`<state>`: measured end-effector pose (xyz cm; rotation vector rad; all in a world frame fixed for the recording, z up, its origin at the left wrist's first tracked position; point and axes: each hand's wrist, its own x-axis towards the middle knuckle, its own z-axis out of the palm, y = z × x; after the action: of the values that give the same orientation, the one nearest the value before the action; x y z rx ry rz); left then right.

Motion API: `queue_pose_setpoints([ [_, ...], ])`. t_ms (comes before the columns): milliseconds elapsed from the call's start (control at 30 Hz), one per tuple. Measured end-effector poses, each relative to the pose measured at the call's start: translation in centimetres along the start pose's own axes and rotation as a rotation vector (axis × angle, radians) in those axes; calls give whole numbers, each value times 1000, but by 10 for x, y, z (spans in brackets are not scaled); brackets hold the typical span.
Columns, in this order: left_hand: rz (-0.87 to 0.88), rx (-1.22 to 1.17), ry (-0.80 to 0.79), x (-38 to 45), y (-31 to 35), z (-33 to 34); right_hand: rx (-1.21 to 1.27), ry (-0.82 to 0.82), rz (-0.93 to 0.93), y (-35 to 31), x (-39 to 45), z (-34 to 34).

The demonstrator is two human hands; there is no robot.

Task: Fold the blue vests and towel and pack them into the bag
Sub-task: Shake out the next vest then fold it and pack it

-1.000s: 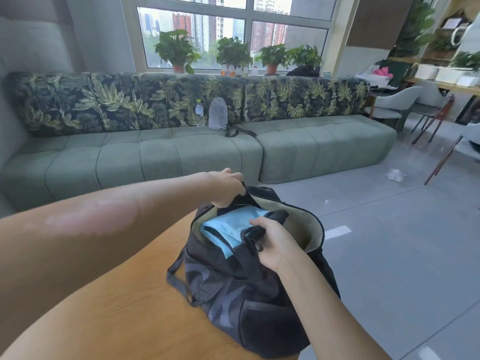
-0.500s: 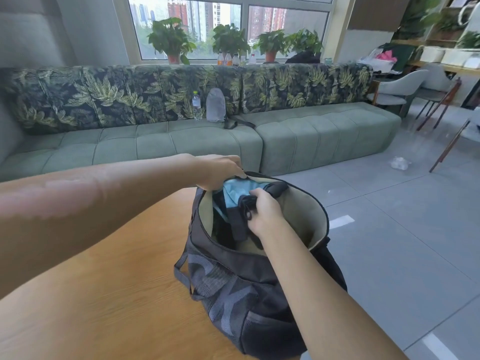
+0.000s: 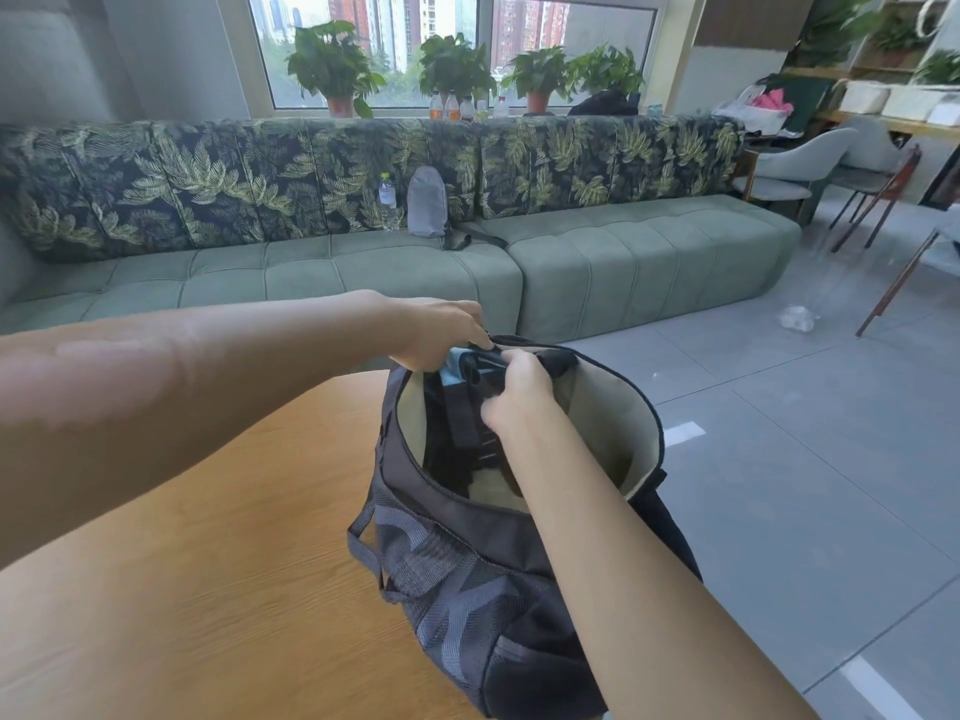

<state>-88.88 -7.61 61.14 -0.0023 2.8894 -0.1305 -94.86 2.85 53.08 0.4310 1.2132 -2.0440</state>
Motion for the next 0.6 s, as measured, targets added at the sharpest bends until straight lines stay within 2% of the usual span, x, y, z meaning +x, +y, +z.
queue_pose_setpoints([
  [100, 44, 21, -26, 5, -9, -1, -59, -73, -53, 5, -1, 9],
  [267, 109, 41, -31, 9, -17, -5, -110, -198, -18, 11, -5, -2],
  [433, 101, 49, -45, 13, -17, -5, -71, -160, 11, 4, 7, 0],
  [600, 107, 23, -70, 15, -17, -6, -160, -72, -15, -9, 6, 17],
])
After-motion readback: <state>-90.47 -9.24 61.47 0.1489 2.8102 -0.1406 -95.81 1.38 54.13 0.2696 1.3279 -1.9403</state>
